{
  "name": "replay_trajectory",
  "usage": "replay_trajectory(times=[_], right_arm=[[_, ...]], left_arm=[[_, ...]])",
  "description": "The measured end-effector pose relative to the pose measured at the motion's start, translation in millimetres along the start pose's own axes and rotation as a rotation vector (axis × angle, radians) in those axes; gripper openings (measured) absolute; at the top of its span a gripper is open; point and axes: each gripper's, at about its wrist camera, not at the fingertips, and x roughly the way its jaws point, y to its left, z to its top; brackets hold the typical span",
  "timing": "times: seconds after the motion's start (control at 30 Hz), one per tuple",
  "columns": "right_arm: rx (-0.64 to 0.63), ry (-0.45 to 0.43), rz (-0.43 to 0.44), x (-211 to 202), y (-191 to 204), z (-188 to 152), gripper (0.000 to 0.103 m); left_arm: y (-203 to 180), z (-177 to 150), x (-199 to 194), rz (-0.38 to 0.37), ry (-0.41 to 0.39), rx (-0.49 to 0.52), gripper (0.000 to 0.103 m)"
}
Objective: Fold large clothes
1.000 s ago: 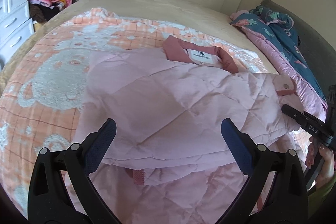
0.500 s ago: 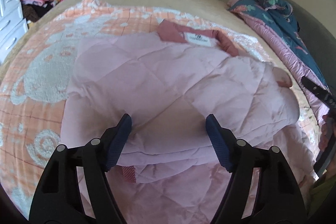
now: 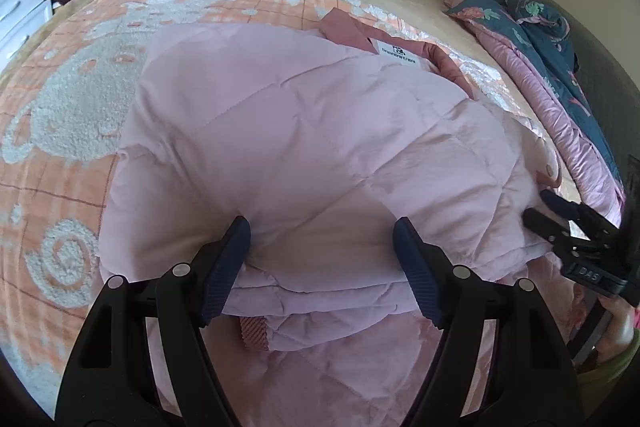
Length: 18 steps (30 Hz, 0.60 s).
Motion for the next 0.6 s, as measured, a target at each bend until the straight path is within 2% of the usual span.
replay_trajectory(times=[0.17, 0.33, 0.4, 0.47, 0.6], right_arm=[[-0.008, -0.003, -0.040, 12.9, 5.7, -10.1, 0.077], [0.013, -0.016, -0.030, 10.3, 5.2, -11.3, 0.079], [0.023, -0.020, -0.023, 4.2, 5.2, -11.3, 0.080], [0.040, -0.019, -0.005, -3.0, 4.5, -10.8, 0.086], [0.083, -0.025, 0.016, -16.4, 3.4, -10.6, 0.095]], left_arm=[[-5.5, -1.1, -1.7, 0.019, 0.002, 0.017, 0.066], [-5.2, 0.3, -3.1, 0.016, 0.004, 0.013, 0.067], [-5.2, 0.5, -5.6, -0.001, 0.007, 0.005, 0.076], [-5.7, 1.7, -9.8, -0.017, 0.007, -0.007, 0.082], [-12.0, 2.6, -15.2, 0.001, 0.010, 0.010, 0.089]])
